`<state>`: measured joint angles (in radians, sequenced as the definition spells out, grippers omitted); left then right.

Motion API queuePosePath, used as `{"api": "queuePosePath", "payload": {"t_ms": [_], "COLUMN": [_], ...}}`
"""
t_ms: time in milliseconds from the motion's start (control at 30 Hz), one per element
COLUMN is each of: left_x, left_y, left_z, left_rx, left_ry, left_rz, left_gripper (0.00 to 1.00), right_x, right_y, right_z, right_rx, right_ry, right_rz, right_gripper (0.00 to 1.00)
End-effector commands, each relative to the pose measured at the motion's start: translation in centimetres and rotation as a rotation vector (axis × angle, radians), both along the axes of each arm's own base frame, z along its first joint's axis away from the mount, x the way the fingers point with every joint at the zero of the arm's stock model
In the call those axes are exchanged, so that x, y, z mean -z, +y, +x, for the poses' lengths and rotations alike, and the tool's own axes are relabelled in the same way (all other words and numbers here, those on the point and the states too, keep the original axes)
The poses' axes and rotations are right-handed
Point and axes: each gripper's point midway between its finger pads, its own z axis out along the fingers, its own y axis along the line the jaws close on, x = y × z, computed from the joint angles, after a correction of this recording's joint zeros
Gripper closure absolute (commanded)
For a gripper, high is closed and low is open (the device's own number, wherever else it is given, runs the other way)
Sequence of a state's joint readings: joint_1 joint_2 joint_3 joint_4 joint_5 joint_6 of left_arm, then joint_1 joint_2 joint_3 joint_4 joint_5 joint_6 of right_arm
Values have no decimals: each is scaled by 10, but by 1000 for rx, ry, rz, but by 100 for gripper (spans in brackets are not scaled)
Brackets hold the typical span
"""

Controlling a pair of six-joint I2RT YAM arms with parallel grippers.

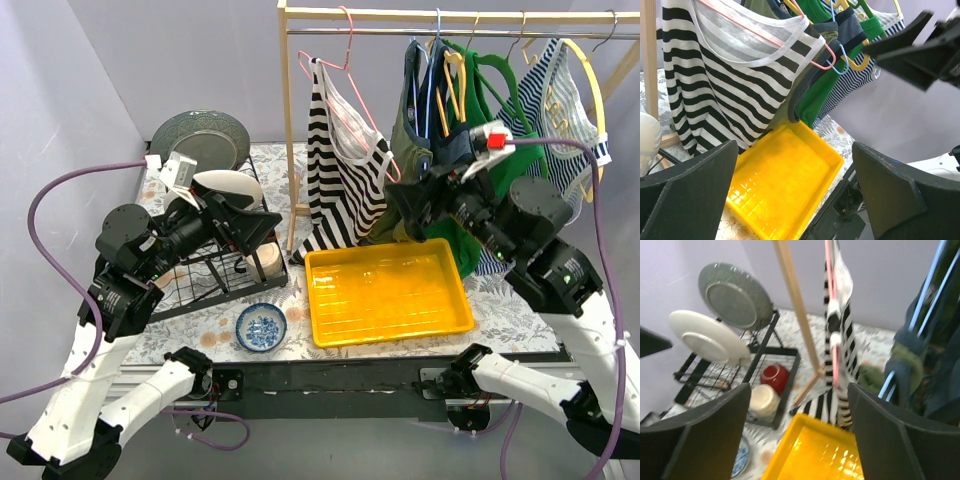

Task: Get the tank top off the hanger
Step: Pick up the hanger from the clothesline.

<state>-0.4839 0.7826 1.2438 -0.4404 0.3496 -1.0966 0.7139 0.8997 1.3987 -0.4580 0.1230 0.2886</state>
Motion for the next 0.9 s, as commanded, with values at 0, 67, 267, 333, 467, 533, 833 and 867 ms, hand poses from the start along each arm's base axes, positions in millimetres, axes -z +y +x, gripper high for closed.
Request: {"api": "queuePosePath", "payload": {"t_ms": [0, 67, 267, 333, 467, 533, 833, 867], "left_x": [-2, -1, 3, 2, 2, 2, 10, 11], "left_y": [6, 8, 14, 16, 19, 21, 24, 24], "left_z": [-4, -8, -18, -19, -22, -22, -21, -21], "left_rx": [-22, -23, -25, -31, -38, -47, -64, -65], "left_ry": [-18, -33, -56, -63, -68, -67, -46, -43], "left_rz": [-5, -1, 7, 6, 7, 11, 23, 26], "left_gripper": [2, 2, 2, 2, 2, 2, 2, 2], "right_x": [-55, -68, -71, -66, -48, -40, -20, -20], "right_y": [-6, 4, 38, 47, 53, 59, 69, 70], "right_z": [31, 47, 79, 92, 117, 125, 128, 128], "right_rx": [112, 117, 70, 76, 123, 120, 75, 72], "right_ry": [-195, -201, -205, -188, -157, -141, -119, -118], "right_rz": [-77, -114, -198, -217, -288, -307, -318, -316], "right_gripper": [19, 24, 36, 41, 45, 48, 64, 64]}}
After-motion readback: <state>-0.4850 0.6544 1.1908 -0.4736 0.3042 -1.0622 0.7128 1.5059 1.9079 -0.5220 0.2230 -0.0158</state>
